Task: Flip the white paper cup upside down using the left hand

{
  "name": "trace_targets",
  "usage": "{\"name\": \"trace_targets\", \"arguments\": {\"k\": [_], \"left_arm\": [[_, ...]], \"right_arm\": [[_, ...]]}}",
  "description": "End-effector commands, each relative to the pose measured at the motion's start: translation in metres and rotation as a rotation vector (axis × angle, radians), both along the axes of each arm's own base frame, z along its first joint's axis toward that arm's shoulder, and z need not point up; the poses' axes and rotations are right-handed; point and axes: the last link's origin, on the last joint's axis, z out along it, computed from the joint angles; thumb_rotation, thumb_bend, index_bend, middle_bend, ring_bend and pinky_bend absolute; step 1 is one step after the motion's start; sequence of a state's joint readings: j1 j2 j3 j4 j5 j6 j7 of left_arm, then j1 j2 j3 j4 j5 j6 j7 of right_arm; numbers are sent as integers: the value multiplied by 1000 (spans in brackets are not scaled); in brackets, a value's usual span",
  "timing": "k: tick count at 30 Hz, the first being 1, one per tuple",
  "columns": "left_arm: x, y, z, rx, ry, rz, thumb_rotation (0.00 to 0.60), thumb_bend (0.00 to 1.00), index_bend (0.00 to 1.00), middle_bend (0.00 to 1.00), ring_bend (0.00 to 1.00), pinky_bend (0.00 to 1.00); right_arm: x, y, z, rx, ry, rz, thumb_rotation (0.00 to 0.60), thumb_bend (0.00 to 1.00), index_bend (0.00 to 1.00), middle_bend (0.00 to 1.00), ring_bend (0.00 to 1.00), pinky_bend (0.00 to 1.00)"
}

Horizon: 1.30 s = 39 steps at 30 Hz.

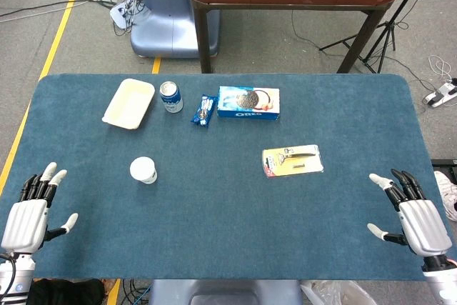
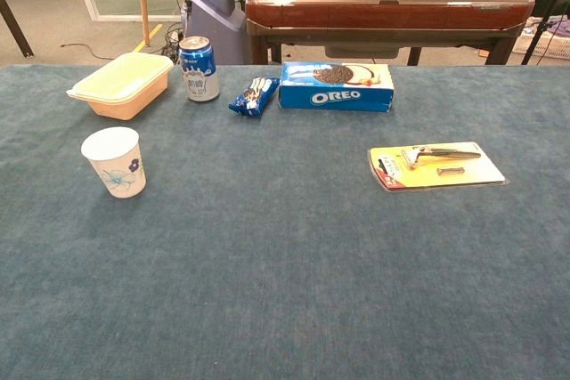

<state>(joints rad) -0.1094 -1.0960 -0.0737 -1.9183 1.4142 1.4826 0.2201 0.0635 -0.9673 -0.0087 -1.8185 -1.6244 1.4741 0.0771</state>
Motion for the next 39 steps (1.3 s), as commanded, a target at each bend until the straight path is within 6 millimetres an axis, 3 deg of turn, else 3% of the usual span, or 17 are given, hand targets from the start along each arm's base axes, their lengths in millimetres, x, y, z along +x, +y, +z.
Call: {"name": "trace_targets", "arguments": {"k": [1,11,15,28,39], "left_arm": [[0,1,0,0,2,-1,600,229,105,0,0,0],[1,15,-1,-42,11,-32,600,229,107,0,0,0],[7,32,-2,-81,2,-77,600,229,112,0,0,0],[29,113,-17,-300,55,-147,600,229,153,0,0,0],[47,143,-49,-444,111,-114,600,227,129,0,0,0]], "right_arm": [[0,0,0,-2,0,1,600,103,170,227,18,0],[2,0,4,-16,9,8,600,104,170,227,18,0],[4,-1,4,-19,12,14,600,103,170,227,18,0],[6,-2,3,-14,16,10,600,104,170,227,18,0],[3,-1,5,-18,19,-2,600,103,170,227,18,0]]}}
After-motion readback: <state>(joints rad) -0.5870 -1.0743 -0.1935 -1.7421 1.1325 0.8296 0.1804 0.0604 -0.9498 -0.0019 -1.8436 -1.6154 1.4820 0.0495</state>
